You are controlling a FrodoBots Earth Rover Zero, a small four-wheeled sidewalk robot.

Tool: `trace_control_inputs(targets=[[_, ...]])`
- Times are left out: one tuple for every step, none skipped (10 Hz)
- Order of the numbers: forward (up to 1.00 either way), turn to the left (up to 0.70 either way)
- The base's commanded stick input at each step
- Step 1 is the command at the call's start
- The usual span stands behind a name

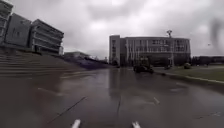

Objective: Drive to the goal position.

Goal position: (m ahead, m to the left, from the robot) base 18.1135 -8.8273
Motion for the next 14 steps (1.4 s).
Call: trace_control_inputs(targets=[[1.0,0.0],[1.0,-0.28],[1.0,-0.38],[1.0,-0.11],[1.0,0.0],[1.0,-0.01],[1.0,-0.05],[1.0,-0.4],[1.0,-0.37],[1.0,-0.01],[1.0,0.0],[1.0,0.0],[1.0,0.0],[1.0,0.0]])
